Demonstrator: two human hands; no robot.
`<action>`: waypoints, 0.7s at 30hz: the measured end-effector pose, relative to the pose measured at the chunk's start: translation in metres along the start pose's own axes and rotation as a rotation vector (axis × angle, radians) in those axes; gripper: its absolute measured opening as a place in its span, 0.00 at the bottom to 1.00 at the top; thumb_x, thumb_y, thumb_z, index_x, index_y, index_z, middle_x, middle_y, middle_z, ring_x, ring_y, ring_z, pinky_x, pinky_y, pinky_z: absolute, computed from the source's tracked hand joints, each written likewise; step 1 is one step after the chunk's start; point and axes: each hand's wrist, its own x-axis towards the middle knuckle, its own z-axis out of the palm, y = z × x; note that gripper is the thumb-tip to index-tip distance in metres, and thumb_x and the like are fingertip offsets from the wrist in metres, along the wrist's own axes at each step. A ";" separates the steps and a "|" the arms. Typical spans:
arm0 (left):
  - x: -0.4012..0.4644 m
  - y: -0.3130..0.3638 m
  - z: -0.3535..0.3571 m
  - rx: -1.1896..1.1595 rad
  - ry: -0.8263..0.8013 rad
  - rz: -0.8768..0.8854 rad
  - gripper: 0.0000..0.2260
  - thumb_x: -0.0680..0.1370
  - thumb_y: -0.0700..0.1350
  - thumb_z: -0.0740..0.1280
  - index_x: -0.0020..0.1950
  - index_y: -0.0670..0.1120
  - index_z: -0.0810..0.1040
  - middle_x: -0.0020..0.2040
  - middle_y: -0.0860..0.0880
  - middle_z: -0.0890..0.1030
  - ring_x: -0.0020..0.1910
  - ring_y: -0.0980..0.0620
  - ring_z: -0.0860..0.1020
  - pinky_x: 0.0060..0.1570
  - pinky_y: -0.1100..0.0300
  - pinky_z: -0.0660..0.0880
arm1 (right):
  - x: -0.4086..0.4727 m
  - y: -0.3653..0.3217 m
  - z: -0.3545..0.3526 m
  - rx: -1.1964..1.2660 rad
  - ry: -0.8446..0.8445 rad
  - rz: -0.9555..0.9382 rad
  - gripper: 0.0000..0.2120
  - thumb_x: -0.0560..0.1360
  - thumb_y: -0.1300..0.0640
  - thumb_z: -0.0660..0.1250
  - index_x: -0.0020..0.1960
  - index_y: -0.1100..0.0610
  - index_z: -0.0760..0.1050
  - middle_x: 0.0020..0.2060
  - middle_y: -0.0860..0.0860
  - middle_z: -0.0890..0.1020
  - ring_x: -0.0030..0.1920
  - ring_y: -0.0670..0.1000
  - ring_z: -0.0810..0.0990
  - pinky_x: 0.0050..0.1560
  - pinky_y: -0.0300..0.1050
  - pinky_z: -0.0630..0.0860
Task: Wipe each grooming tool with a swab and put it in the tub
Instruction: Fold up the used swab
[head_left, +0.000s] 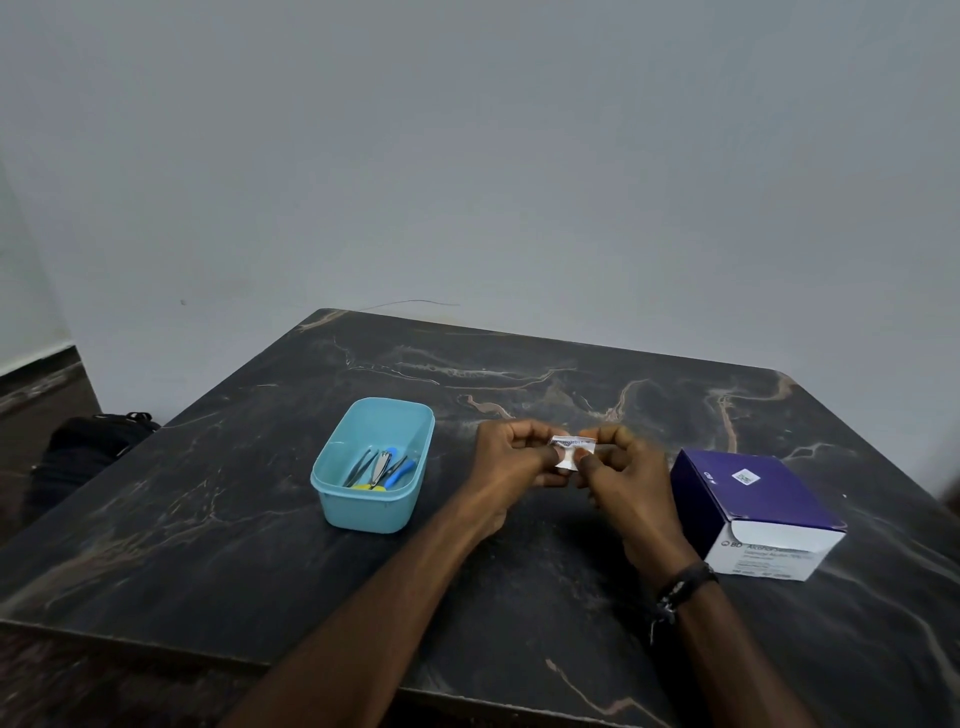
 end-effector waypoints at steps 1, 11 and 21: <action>0.000 0.000 0.000 0.003 0.000 -0.005 0.07 0.73 0.29 0.68 0.47 0.38 0.81 0.43 0.41 0.84 0.37 0.50 0.84 0.39 0.56 0.82 | -0.001 0.000 0.000 -0.012 -0.015 -0.008 0.07 0.75 0.65 0.66 0.47 0.53 0.76 0.38 0.52 0.85 0.37 0.49 0.82 0.33 0.40 0.73; -0.001 0.004 -0.001 -0.131 -0.026 -0.042 0.06 0.73 0.28 0.68 0.44 0.38 0.81 0.42 0.37 0.83 0.38 0.44 0.83 0.41 0.54 0.82 | -0.001 -0.003 0.001 0.096 0.064 -0.042 0.11 0.74 0.70 0.63 0.40 0.59 0.80 0.36 0.56 0.84 0.34 0.50 0.81 0.29 0.39 0.75; 0.001 0.007 -0.002 -0.292 -0.038 -0.104 0.08 0.76 0.31 0.62 0.52 0.34 0.80 0.45 0.35 0.83 0.43 0.42 0.84 0.47 0.49 0.82 | -0.001 -0.007 0.001 0.109 0.119 -0.051 0.08 0.75 0.63 0.67 0.41 0.57 0.84 0.34 0.53 0.85 0.34 0.53 0.82 0.32 0.44 0.77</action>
